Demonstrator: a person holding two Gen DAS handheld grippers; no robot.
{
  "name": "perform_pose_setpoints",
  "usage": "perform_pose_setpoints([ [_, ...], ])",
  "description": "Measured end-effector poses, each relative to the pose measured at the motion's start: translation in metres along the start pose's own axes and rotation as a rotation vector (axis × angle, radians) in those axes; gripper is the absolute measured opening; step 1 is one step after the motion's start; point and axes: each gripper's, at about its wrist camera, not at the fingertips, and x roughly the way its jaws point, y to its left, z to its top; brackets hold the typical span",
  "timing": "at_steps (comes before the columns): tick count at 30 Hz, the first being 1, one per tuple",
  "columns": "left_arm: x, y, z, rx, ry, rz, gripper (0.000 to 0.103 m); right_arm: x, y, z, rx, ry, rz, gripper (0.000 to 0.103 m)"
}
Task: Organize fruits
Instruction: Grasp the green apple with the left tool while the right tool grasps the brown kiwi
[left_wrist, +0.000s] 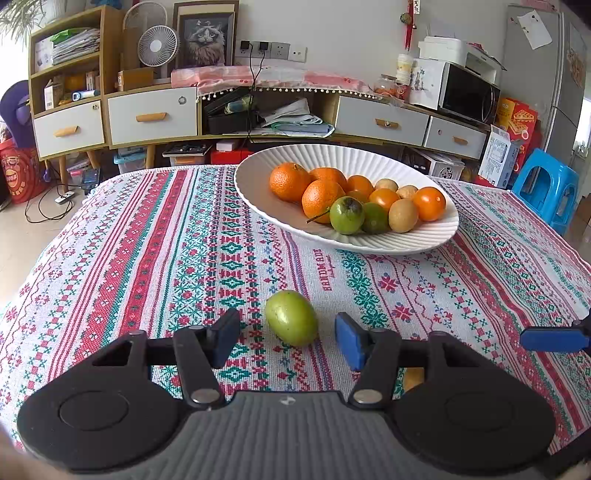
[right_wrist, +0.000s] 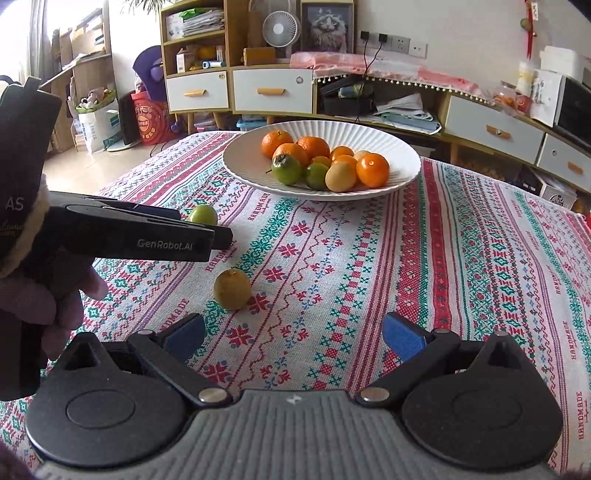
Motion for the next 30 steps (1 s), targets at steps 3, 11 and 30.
perform_pose_setpoints([
  [3, 0.000, 0.002, 0.002, 0.003, 0.006, -0.002, 0.035, 0.000, 0.003, 0.001, -0.004, -0.001, 0.004, 0.102],
  [11, -0.006, 0.012, 0.002, -0.020, 0.027, -0.013, 0.033, 0.004, 0.006, 0.004, -0.002, 0.002, 0.008, 0.100],
  [30, -0.020, 0.033, -0.004, -0.030, 0.063, -0.024, 0.033, 0.017, 0.034, 0.016, -0.058, 0.026, 0.073, 0.036],
])
